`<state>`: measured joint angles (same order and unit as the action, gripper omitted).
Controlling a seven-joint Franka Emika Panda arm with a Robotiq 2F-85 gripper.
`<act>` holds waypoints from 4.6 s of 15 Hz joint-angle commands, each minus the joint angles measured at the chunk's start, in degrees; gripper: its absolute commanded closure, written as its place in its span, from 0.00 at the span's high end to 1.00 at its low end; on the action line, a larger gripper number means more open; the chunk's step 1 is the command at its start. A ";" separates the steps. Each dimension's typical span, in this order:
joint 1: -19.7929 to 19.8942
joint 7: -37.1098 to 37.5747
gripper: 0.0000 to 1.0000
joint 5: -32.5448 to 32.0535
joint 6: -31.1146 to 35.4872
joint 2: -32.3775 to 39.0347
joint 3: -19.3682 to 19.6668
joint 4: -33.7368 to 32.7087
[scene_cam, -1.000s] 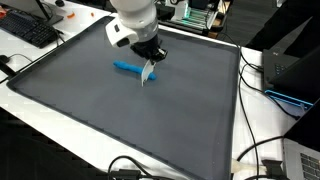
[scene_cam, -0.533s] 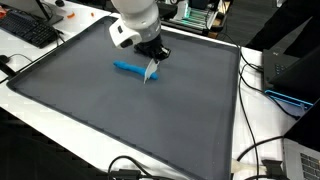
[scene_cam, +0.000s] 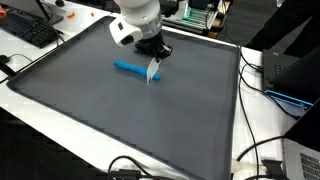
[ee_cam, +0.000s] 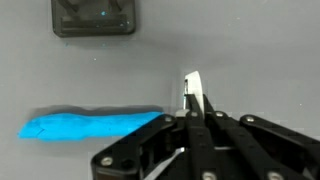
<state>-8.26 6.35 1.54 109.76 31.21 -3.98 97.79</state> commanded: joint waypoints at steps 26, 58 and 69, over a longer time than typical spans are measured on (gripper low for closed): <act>1.94 -2.16 0.01 -4.46 1.16 -0.79 2.06 1.38; 2.35 -4.63 0.01 -1.87 3.51 0.08 0.57 4.17; 2.04 -4.31 0.01 -1.66 3.26 -1.56 -0.11 5.28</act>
<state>-6.48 2.88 -1.57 111.76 30.84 -3.02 100.39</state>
